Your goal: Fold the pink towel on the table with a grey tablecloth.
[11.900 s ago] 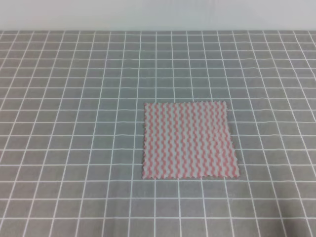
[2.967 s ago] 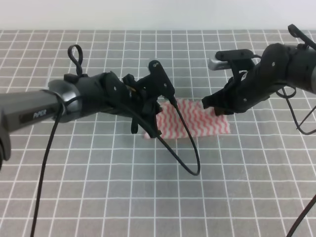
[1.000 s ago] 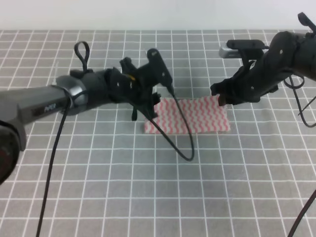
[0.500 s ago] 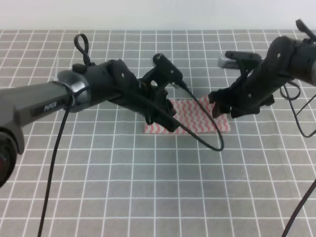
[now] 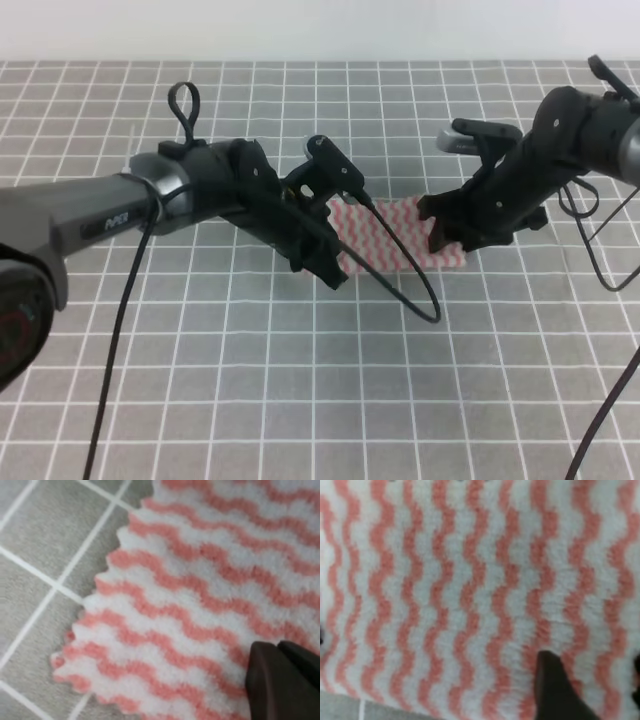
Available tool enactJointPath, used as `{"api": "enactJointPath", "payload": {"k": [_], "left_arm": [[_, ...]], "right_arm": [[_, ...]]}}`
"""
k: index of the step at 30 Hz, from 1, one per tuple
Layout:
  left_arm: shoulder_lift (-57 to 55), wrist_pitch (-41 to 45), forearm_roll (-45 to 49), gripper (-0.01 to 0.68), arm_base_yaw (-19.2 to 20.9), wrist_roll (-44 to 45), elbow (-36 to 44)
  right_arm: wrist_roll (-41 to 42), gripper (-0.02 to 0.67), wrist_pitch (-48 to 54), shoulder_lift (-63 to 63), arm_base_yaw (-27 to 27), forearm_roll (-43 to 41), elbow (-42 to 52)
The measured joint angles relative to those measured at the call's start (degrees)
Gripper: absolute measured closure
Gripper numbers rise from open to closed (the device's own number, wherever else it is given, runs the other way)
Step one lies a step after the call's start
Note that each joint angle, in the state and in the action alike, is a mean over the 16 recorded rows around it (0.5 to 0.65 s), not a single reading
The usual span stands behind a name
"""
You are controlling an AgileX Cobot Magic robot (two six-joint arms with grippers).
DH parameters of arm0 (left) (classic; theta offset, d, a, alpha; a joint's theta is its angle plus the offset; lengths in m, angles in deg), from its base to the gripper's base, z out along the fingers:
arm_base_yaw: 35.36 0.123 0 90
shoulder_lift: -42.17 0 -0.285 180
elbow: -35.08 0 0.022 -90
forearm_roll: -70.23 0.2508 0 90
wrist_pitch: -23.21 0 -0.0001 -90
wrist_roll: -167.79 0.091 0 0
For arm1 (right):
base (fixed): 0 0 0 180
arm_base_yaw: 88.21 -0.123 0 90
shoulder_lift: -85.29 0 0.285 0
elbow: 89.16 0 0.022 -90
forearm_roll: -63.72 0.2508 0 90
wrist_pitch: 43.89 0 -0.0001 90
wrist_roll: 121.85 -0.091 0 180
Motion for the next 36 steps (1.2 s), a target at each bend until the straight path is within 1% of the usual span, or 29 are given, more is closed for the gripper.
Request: {"api": "enactJointPath", "payload": {"k": [11,17,20,25,36], "left_arm": [[-0.5,0.29,1.6,0.673,0.14,-0.88,0.0],[-0.18,-0.09,1.96,0.673,0.34,-1.65,0.0],[0.67,-0.21,1.79,0.673,0.68,-2.03,0.02],[3.29,-0.17,1.43,0.673,1.71,-2.4,0.01],[13.79,3.74,-0.6,0.673,5.95,-3.15,-0.01]], "right_arm": [[0.93,0.569,0.25,-0.95,-0.22,0.96,-1.54],[2.13,0.637,1.48,-1.95,-1.11,1.67,-3.99],[2.71,0.654,2.12,-2.28,-1.77,2.07,-5.22],[3.32,0.659,2.94,-2.48,-3.03,2.82,-6.52],[5.11,0.66,2.07,-1.51,-5.71,6.54,-7.15]]}}
